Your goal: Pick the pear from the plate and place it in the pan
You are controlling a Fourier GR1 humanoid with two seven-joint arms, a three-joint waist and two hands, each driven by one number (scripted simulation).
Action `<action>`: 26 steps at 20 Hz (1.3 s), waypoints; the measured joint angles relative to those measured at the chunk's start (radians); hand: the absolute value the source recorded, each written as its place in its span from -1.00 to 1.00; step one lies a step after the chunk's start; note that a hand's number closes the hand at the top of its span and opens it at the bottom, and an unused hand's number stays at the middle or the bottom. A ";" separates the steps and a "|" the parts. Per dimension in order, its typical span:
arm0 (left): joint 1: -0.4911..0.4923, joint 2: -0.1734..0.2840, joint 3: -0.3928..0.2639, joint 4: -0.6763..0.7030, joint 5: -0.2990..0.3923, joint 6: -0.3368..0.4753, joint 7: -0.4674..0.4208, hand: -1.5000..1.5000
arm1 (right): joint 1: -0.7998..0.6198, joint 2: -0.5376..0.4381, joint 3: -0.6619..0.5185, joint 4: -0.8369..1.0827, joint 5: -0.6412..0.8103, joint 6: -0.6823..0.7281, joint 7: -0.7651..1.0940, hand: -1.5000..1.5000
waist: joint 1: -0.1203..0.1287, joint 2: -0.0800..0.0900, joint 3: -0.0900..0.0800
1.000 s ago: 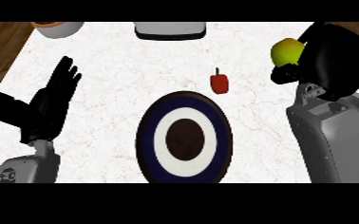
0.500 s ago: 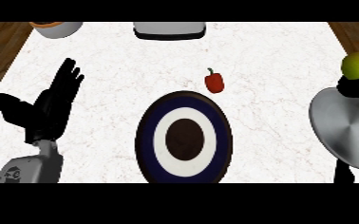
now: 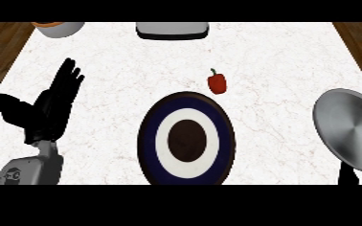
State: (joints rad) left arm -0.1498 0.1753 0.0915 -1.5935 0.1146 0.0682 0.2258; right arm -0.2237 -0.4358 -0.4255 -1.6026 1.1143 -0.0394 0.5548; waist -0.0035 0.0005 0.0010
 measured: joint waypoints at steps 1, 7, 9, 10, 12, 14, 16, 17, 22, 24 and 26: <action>-0.008 0.004 0.005 0.006 0.006 -0.007 0.000 0.00 | 0.012 -0.001 -0.015 0.040 -0.023 -0.034 -0.044 1.00 | 0.001 0.001 0.000; -0.021 -0.001 -0.009 -0.024 -0.003 -0.003 0.044 0.00 | -0.016 -0.019 -0.052 0.333 -0.079 -0.204 -0.231 1.00 | 0.009 0.002 0.000; -0.019 -0.009 -0.014 -0.009 -0.013 -0.003 0.024 0.00 | -0.039 -0.034 -0.054 0.429 -0.070 -0.223 -0.248 1.00 | 0.011 0.002 0.000; -0.022 -0.005 -0.010 -0.019 -0.009 -0.004 0.033 0.00 | -0.046 -0.028 -0.062 0.472 -0.079 -0.238 -0.253 1.00 | 0.012 0.002 0.000; -0.028 -0.008 -0.010 -0.009 -0.011 -0.001 0.032 0.00 | -0.042 -0.022 -0.106 0.535 -0.120 -0.261 -0.261 -1.00 | 0.010 0.003 0.000; -0.027 -0.009 -0.009 -0.014 -0.013 0.000 0.035 0.00 | -0.065 -0.038 -0.142 0.621 -0.162 -0.259 -0.277 -1.00 | 0.012 0.003 0.001; -0.013 -0.018 -0.014 -0.014 -0.014 -0.001 0.025 0.00 | -0.091 -0.053 -0.164 0.709 -0.199 -0.263 -0.313 -1.00 | 0.013 0.003 0.001; -0.013 -0.021 -0.018 -0.017 -0.021 0.003 0.026 0.00 | -0.101 -0.057 -0.167 0.736 -0.215 -0.257 -0.325 -1.00 | 0.012 0.003 0.001; -0.002 -0.009 0.001 -0.019 -0.009 -0.016 0.019 0.00 | -0.111 -0.069 -0.210 0.819 -0.318 -0.300 -0.459 -1.00 | 0.009 0.001 0.000; -0.005 -0.013 0.003 -0.020 -0.009 -0.010 0.023 0.00 | -0.104 -0.068 -0.246 0.805 -0.379 -0.310 -0.517 -1.00 | 0.004 0.000 0.000; -0.001 -0.011 0.010 -0.026 -0.007 -0.009 0.025 0.00 | -0.078 -0.053 -0.286 0.761 -0.450 -0.309 -0.569 -1.00 | -0.003 -0.003 0.000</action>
State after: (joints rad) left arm -0.1504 0.1646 0.1010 -1.6199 0.1079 0.0589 0.2503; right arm -0.3013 -0.4885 -0.7118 -0.8415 0.6639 -0.3488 -0.0138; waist -0.0066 -0.0024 0.0007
